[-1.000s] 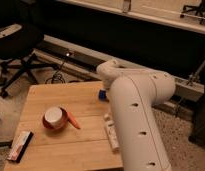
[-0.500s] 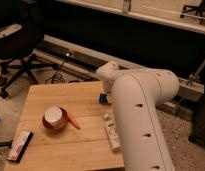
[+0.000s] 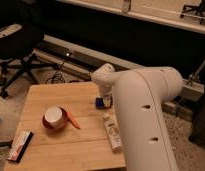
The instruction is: Wipe the white sponge on the table
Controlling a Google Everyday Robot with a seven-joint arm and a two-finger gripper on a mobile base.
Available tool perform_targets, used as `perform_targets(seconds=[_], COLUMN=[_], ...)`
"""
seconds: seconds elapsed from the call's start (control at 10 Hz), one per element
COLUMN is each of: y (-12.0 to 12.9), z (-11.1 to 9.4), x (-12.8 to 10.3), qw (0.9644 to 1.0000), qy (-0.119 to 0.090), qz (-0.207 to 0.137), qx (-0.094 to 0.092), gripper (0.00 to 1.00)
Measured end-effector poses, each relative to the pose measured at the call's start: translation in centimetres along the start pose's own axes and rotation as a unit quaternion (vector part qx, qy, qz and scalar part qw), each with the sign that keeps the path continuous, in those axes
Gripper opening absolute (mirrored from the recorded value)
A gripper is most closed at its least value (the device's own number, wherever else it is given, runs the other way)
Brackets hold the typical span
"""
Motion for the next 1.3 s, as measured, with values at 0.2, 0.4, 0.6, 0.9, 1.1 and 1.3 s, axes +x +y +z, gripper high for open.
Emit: perform_targets(seconds=[0.2,0.4,0.6,0.9,1.1,1.3], y=[-0.7,-1.0,-1.1,-0.2,0.5,1.7], z=[-0.7,-1.3,-1.8,-2.5,-2.7,-2.5], x=[2.5,5.2,7.4,10.1,11.3,12.2], qw=[0.9994,0.9977,0.9952,0.9910,0.9891,0.9870], qy=[0.010,0.018,0.021,0.018,0.012,-0.001], qz=[-0.031,-0.065,-0.094,-0.128,-0.141,-0.153], qx=[-0.006,-0.012,-0.018,-0.034,-0.041,-0.049], gripper=[0.20,0.20,0.20,0.20,0.20,0.20])
